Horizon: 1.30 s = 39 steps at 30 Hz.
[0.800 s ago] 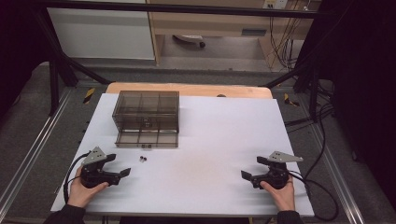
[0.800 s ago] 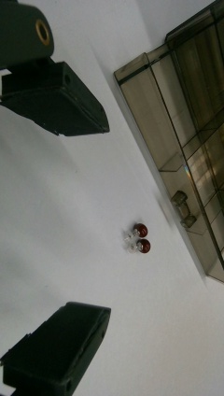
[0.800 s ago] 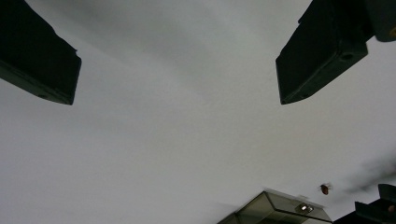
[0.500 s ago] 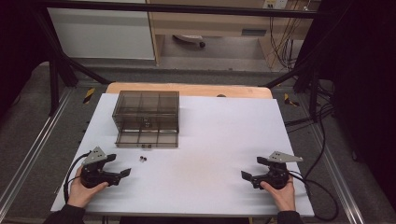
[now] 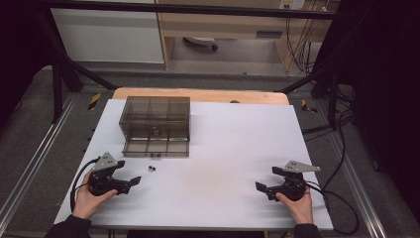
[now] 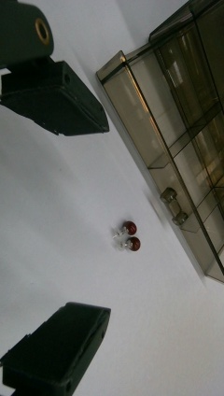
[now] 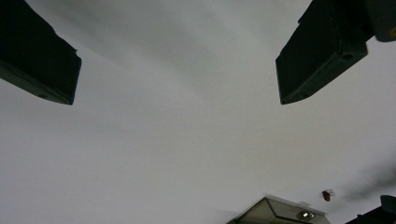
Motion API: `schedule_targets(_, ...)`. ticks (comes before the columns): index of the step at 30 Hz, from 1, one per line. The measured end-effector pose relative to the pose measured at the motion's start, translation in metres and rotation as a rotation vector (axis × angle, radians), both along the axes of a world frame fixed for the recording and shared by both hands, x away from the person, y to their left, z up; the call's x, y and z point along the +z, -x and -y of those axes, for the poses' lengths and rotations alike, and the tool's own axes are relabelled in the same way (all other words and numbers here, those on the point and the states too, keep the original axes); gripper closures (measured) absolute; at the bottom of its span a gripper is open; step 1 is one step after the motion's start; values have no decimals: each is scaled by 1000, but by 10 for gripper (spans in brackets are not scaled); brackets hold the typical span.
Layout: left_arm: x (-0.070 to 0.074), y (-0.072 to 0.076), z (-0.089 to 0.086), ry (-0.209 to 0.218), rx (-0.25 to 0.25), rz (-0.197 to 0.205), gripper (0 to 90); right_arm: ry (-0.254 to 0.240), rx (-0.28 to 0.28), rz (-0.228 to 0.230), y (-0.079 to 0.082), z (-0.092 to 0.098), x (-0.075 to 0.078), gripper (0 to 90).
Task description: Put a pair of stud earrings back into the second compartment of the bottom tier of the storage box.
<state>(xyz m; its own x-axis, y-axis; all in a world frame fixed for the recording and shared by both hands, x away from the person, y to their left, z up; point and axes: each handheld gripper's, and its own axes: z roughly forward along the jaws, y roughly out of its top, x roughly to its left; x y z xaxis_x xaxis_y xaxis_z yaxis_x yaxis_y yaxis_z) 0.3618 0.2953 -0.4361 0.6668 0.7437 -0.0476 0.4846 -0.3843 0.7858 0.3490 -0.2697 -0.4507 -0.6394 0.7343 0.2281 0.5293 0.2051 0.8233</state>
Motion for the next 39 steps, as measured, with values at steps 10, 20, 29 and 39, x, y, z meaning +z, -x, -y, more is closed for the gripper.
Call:
schedule_targets(10, 16, -9, 13, -9, -6, -2, 105, -2, -3, 6, 0, 1, 1, 8)
schedule_targets(20, 10, -22, 29, -39, 15, -18, 203, 3, -4, -1, 0, 0, 0, 9)
schedule_targets(29, 0, -27, 34, -40, 44, -48, 416, 9, -3, 0, 0, 0, 0, 10)
schedule_targets(39, -7, -33, 39, -40, 69, -86, 600, 7, -1, -1, 0, 0, 0, 11)
